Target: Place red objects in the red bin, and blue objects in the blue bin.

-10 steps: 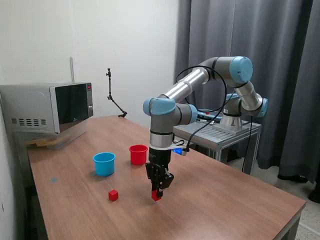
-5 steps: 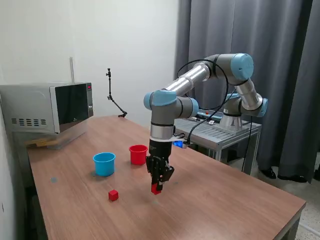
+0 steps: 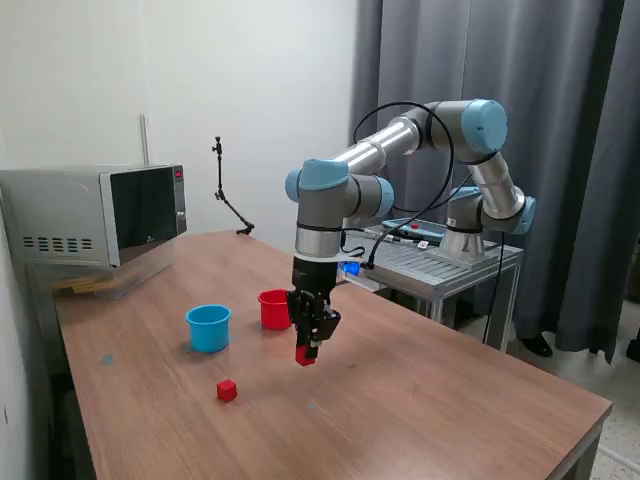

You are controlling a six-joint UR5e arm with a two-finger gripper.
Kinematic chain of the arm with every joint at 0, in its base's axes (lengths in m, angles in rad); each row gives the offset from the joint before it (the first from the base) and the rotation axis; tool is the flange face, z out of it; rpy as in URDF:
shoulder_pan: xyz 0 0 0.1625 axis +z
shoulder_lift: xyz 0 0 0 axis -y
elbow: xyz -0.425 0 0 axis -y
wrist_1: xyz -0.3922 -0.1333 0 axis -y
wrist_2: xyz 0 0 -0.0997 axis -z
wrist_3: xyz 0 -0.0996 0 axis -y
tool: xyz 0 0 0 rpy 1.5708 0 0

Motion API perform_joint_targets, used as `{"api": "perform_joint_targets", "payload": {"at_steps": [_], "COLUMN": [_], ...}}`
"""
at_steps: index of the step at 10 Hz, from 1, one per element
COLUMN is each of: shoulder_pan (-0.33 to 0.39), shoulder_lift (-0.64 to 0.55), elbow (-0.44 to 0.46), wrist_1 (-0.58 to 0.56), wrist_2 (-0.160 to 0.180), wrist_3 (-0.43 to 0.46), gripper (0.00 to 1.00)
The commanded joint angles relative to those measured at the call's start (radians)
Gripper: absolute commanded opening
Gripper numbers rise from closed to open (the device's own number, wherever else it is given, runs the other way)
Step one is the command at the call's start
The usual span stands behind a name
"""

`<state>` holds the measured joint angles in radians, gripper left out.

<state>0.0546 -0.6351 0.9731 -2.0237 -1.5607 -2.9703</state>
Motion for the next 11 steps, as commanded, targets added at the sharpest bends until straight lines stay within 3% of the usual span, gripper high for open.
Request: {"api": "perform_joint_targets", "payload": {"at_steps": [1, 4, 11], "shoulder_pan": [-0.016, -0.048, -0.102], "shoulder_lift": [-0.027, -0.064, -0.155], "elbow": [0.001, 0.018, 0.143], "wrist_1": [0.057, 0.106, 0.106], "wrist_2": [-0.016, -0.016, -0.018], "wrist_3": [0.002, 0.007, 0.063], "gripper": [0.0, 0.0, 0.0]}}
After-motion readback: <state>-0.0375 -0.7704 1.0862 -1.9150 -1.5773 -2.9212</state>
